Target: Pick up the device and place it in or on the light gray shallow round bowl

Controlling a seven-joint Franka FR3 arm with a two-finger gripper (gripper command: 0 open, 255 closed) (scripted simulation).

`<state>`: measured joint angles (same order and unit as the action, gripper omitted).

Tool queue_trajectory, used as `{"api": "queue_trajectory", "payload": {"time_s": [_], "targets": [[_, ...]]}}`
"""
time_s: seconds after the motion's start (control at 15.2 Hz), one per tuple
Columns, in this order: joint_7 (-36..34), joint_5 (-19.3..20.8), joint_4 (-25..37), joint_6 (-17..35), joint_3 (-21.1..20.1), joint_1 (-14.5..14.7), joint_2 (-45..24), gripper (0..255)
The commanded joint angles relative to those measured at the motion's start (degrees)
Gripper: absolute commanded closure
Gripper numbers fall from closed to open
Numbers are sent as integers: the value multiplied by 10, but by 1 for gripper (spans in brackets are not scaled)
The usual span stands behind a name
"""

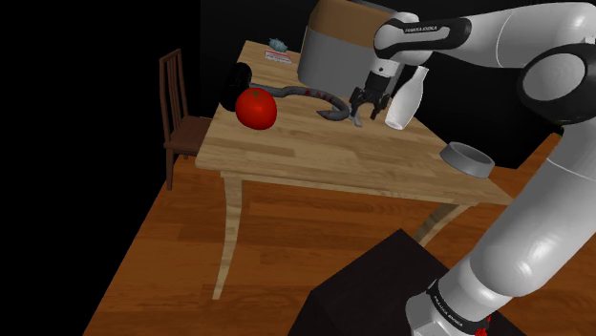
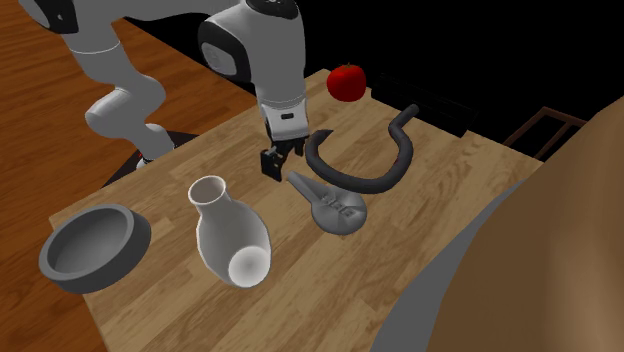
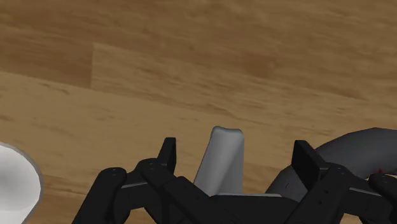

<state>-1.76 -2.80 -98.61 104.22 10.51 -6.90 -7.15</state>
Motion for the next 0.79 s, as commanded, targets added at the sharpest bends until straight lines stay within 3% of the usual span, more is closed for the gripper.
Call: {"api": "queue_trajectory", "payload": {"time_s": [0.0,0.73], "targets": [[3,-13,52,-1,5,-9,-41,0],[5,-15,3,55,4,-8,-48,0]]}}
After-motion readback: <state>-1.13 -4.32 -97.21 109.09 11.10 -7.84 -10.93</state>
